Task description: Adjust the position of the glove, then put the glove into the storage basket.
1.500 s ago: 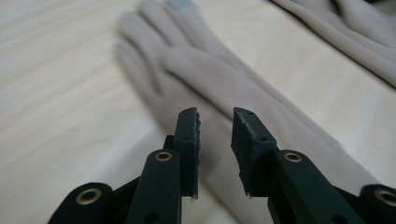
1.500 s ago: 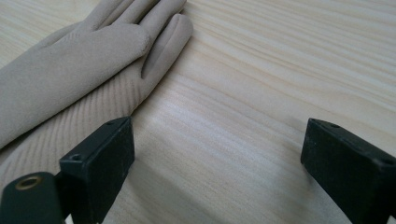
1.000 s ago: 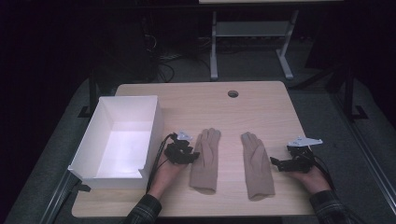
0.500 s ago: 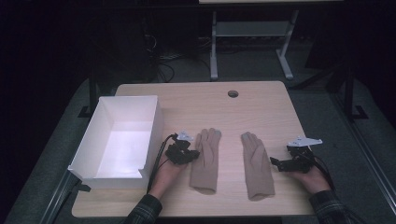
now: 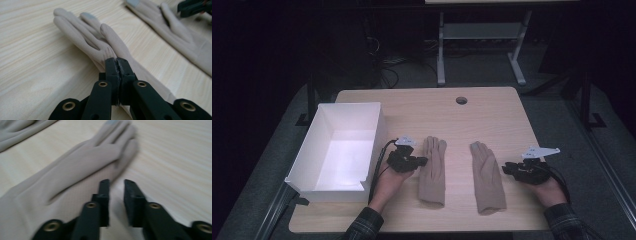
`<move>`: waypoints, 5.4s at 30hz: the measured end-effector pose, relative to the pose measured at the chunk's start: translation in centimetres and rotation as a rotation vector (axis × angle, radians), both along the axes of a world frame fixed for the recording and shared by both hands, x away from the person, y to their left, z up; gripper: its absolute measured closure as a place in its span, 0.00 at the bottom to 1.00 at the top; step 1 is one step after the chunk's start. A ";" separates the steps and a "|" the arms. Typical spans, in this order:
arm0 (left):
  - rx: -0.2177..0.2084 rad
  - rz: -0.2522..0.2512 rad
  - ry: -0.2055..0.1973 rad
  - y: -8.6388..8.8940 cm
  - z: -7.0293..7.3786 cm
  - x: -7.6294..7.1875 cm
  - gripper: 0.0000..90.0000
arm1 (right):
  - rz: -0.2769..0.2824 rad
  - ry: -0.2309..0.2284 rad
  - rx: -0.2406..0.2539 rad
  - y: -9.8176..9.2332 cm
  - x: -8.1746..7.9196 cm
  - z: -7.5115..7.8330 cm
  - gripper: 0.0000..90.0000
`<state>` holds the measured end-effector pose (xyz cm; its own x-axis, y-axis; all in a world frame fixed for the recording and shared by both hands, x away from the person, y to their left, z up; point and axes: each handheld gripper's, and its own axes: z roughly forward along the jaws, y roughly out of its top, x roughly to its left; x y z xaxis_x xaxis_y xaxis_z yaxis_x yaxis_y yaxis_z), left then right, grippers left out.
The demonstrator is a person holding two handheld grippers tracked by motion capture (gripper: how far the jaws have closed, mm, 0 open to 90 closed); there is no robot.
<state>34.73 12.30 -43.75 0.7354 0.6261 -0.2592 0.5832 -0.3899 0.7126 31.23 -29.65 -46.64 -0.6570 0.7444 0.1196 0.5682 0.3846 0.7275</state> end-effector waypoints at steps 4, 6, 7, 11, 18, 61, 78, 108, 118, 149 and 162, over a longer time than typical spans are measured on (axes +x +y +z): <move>-0.017 -0.005 0.000 0.1 0.3 0.0 0.98 | 0.075 0.045 0.001 0.8 0.0 -0.2 0.99; -0.025 -0.006 0.002 0.1 0.5 0.0 0.98 | 0.090 0.058 0.006 1.3 0.0 -0.2 1.00; -0.025 -0.006 0.002 0.1 0.5 0.0 0.98 | 0.090 0.058 0.006 1.3 0.0 -0.2 1.00; -0.026 -0.015 0.005 0.0 0.6 0.3 0.98 | 0.131 0.075 0.033 2.3 0.3 -0.3 1.00; -0.041 -0.031 0.011 -0.3 0.9 0.7 0.98 | 0.180 0.069 0.030 4.7 0.5 -0.2 1.00; -0.113 -0.149 0.001 -5.2 2.4 1.5 0.98 | 0.277 0.081 0.048 8.7 1.0 -0.4 1.00; -0.084 -0.209 0.025 -7.3 1.2 0.7 0.98 | 0.309 0.076 0.039 10.8 1.3 -0.4 1.00; -0.051 -0.285 0.003 -9.5 0.2 -1.5 1.00 | 0.131 0.006 0.016 5.9 1.5 0.3 0.58; -0.018 -0.329 0.056 -11.2 -1.8 -2.9 1.00 | -0.026 -0.022 -0.025 3.3 2.4 -0.6 0.30; 0.150 -0.287 0.027 -6.9 -1.4 -3.6 1.00 | -0.027 -0.047 -0.071 3.9 2.3 -1.6 0.18; 0.175 -0.250 -0.013 -4.7 -0.4 -2.7 0.99 | -0.023 -0.046 -0.068 4.0 2.3 -1.6 0.17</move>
<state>32.00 7.56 -44.12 0.8748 0.4598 -0.1529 0.4451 -0.6376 0.6288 33.49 -25.69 -48.22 -0.6435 0.7645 0.0386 0.5439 0.4212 0.7258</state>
